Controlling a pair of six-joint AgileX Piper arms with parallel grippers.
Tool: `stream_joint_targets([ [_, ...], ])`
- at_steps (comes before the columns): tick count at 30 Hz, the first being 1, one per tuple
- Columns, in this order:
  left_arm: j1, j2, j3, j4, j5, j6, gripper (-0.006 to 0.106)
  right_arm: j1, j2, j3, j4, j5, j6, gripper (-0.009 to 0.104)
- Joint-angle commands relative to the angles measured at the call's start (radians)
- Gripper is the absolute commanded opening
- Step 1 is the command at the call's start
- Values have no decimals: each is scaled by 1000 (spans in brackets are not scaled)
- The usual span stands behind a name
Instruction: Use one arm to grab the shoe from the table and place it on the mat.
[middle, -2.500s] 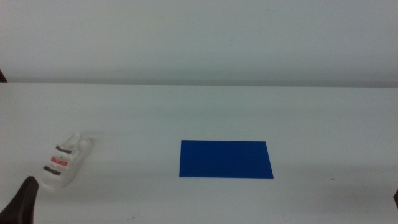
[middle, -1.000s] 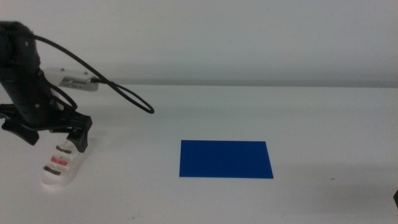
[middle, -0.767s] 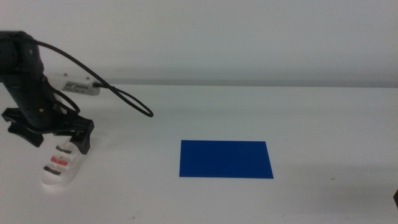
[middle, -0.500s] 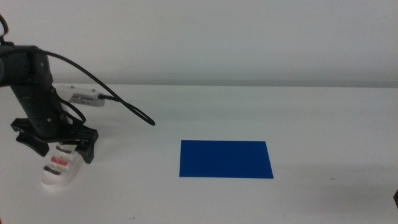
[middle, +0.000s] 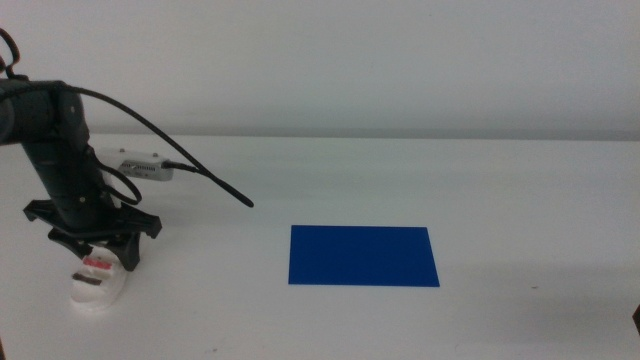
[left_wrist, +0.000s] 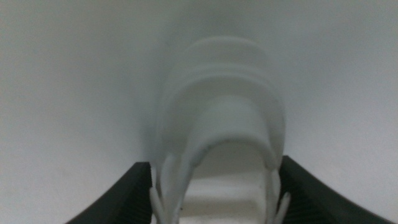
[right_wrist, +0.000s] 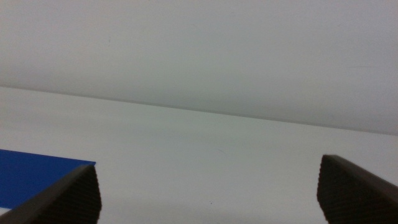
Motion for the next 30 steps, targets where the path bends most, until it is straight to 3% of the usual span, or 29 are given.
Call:
stream_joint_targets([
  [1, -29, -39, 0, -9, 39, 17, -2, 0, -38, 43, -3, -5, 0, 93],
  [9, -293, -29, -219, 91, 221, -130, -1, 0, -38, 43, -3, -5, 0, 93],
  [20, -665, 176, -550, 49, 273, -177, -1, 0, -38, 43, -3, -5, 0, 93],
  [30, -743, 302, -667, 16, 273, -83, -1, 0, -38, 43, -3, -5, 0, 93],
])
